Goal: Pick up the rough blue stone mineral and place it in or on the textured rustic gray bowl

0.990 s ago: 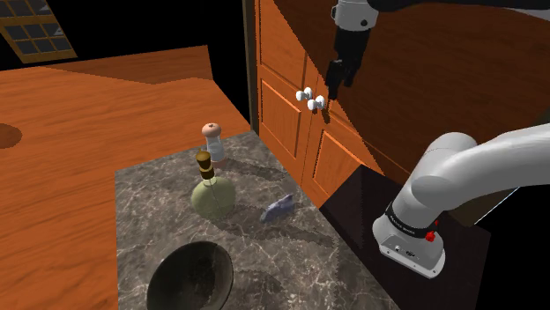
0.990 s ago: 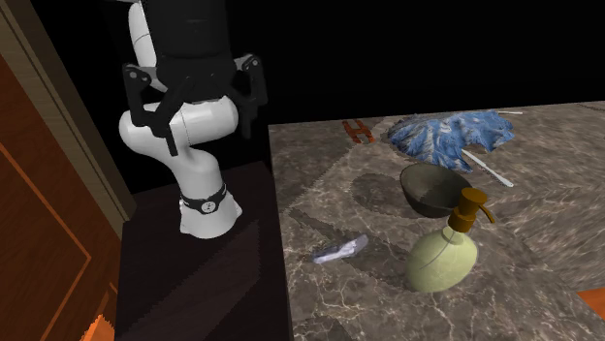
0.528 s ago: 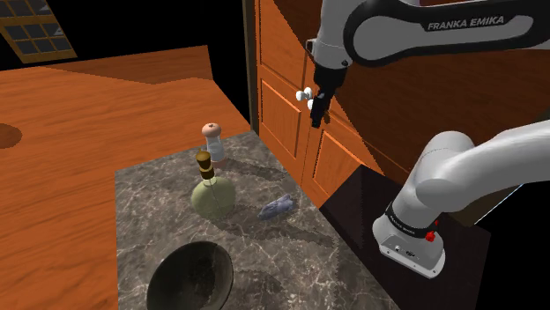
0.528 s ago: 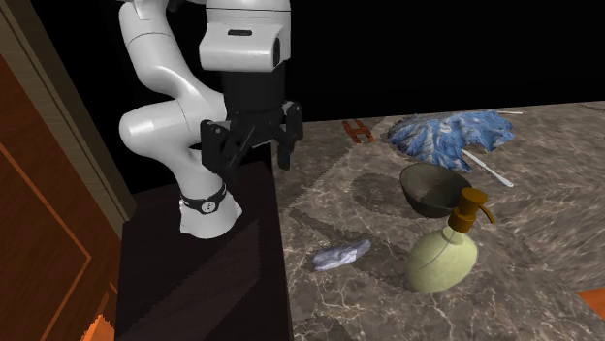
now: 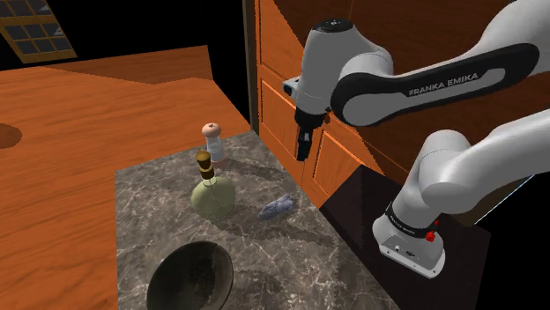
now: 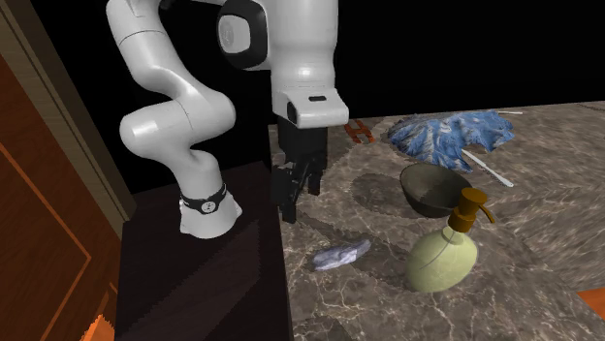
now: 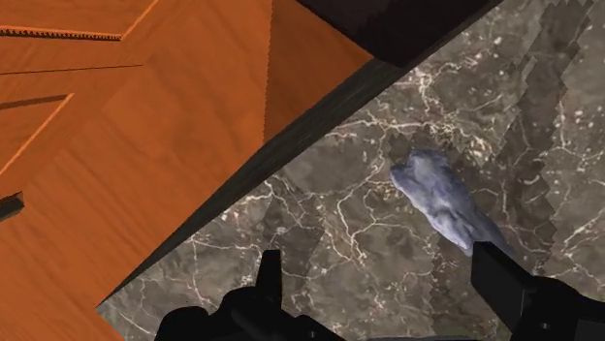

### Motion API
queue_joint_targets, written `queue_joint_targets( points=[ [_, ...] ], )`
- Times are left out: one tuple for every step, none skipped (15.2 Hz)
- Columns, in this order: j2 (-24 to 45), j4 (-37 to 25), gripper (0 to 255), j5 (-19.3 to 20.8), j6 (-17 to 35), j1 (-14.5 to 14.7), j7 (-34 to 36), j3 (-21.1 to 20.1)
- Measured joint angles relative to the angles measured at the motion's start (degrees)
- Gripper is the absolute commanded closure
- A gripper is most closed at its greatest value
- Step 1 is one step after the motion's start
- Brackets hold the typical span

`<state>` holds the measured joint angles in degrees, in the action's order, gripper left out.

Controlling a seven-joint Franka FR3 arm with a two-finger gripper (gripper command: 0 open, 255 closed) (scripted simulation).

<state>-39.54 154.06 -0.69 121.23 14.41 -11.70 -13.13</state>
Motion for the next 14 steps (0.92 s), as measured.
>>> queue_joint_targets(
  points=[
    [0.49,1.29,0,0.09,2.27,0.87,-0.65,-0.69],
    [1.51,2.22,0,0.3,4.66,1.59,-1.29,-1.39],
    [2.66,3.23,0,0.51,7.25,2.35,-1.72,-2.26],
    [3.76,4.27,0,0.79,9.83,3.05,-2.18,-3.09],
    [5.2,5.26,0,1.15,12.67,3.67,-2.51,-4.03],
    [6.61,5.77,0,1.57,15.04,4.27,-2.7,-5.06],
    [7.29,6.9,0,2.05,17.34,4.8,-3.33,-5.67],
    [9.13,7.49,0,2.94,20.17,4.84,-3.73,-6.51],
    [11.24,8.24,0,4.02,23.43,4.74,-3.79,-7.62],
    [13.05,9.03,0,5.08,26.45,4.82,-3.37,-9.07],
    [14.69,9.24,0,6.35,28.79,4.66,-3.08,-10.42],
    [15.88,10.29,0,7.74,31.42,4.44,-2.68,-11.81],
    [18.48,10.29,0,10.17,34.47,2.91,-1.68,-13.82],
    [21.03,10.25,0,12.97,37.33,1.12,-0.03,-16.2]
  ],
)
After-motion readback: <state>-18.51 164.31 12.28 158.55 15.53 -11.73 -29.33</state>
